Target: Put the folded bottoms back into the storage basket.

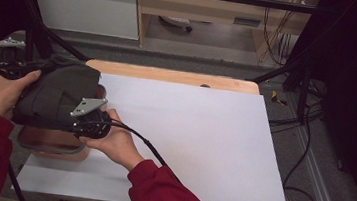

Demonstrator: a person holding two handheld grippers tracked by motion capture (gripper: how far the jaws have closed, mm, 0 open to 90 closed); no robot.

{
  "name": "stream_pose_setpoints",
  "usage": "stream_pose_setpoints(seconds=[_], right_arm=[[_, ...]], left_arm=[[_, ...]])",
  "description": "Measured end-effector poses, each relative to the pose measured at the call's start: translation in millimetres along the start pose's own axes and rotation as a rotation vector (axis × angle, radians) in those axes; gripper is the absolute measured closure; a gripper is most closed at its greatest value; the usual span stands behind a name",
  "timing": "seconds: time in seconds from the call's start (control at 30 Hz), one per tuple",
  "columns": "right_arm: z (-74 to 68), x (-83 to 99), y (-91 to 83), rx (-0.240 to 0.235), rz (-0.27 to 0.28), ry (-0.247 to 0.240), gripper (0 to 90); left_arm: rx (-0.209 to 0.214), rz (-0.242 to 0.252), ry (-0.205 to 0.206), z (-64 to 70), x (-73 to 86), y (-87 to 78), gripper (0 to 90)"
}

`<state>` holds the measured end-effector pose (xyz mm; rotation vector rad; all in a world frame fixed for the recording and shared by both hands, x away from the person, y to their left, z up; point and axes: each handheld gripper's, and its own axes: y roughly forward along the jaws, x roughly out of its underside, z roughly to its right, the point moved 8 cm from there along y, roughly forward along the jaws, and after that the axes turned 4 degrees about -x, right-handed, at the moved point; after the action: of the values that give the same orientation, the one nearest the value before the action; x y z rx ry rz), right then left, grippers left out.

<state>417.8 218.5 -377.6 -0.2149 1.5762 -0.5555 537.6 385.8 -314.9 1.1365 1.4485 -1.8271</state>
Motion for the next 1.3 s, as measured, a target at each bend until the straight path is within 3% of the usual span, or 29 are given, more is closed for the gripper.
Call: stream_pose_setpoints(seconds=[1.3], right_arm=[[-8.4, 14.7, 24.8, -0.022, -0.044, 0.026, 67.4]], left_arm=[[-0.014, -0.053, 0.014, -13.4, 27.6, 10.4, 79.5]])
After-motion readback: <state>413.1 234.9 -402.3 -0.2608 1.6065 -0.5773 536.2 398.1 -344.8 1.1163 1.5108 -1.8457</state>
